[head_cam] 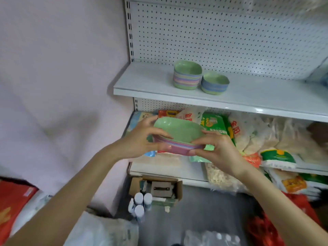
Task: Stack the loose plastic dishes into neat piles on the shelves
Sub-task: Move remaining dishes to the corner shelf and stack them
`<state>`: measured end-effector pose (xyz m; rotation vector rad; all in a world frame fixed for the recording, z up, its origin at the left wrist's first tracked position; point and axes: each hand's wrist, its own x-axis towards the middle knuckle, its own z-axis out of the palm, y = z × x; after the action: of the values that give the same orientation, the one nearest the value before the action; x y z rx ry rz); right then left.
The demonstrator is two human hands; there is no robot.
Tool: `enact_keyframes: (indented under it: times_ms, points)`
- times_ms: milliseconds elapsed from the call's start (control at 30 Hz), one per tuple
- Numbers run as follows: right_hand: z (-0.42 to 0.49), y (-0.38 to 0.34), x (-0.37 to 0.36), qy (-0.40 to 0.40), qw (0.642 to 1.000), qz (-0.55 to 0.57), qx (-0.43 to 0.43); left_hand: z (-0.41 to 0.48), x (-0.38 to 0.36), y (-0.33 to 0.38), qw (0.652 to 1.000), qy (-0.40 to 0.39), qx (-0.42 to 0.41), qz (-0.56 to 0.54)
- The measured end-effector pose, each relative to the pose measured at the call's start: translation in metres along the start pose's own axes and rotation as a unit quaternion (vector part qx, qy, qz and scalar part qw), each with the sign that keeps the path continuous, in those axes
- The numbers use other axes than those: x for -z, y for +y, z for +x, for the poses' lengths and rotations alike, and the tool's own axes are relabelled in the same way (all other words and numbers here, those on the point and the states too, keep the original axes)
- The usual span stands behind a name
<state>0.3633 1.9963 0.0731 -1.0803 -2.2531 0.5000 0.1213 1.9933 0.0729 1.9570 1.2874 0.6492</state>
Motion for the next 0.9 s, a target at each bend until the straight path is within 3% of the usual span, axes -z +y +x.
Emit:
enact_keyframes:
  times_ms: [167,267,567,900]
  points:
    - [0.064,0.041,0.044,-0.026,0.995,0.088,-0.034,0.092,0.043,0.01,0.997,-0.051,-0.039,0.047]
    - [0.121,0.08,0.077,-0.024,0.995,0.098,-0.024,0.158,0.063,0.018,0.992,-0.021,-0.074,0.101]
    - [0.27,0.225,0.106,0.014,1.0,0.017,-0.017,0.349,0.092,0.0,0.981,0.04,-0.024,0.187]
    - [0.327,0.282,0.076,-0.014,0.998,0.055,-0.021,0.408,0.097,-0.044,0.971,0.049,0.051,0.229]
